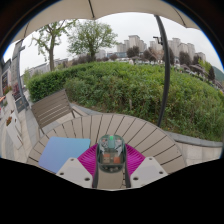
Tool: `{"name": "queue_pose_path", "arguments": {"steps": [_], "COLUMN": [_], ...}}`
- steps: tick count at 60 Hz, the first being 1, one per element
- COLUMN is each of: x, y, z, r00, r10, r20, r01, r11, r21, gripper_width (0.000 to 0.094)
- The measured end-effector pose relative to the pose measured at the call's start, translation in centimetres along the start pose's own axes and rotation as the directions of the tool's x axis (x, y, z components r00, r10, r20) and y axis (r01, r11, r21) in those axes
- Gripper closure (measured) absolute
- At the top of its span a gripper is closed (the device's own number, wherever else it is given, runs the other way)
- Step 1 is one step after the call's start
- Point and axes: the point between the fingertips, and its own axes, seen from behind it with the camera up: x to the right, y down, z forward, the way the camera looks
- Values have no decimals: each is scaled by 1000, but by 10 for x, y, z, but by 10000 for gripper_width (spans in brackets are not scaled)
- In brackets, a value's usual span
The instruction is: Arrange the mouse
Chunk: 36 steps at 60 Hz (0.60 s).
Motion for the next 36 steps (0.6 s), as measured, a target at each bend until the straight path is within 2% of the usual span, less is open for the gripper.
{"name": "queue_pose_path", "arguments": {"steps": [8,17,20,24,26,27,28,30,31,33,36], "x": [-103,-185,-199,-204,-204,-204,-201,-202,-203,-204,-206], "y": [-2,59,81,105,102,101,102,105,104,99,90], "z": [43,100,114,124,124,124,122,116,112,103,83], "r00": [998,1000,1000,999,997,996,994,991,990,990,990], "r10": [25,-3,-1,-5,-32,-45,-55,-70,-73,-63,-42], "r20": [62,31,7,-38,-70,-82,-95,-115,-119,-126,-137], "r01": [-24,5,2,-1,25,36,43,52,54,42,19], "r11": [1000,996,992,990,994,994,992,987,986,986,986], "r21": [-11,-89,-127,-138,-109,-105,-119,-149,-158,-159,-167], "gripper_width": [567,548,522,479,451,404,322,90,84,132,94]}}
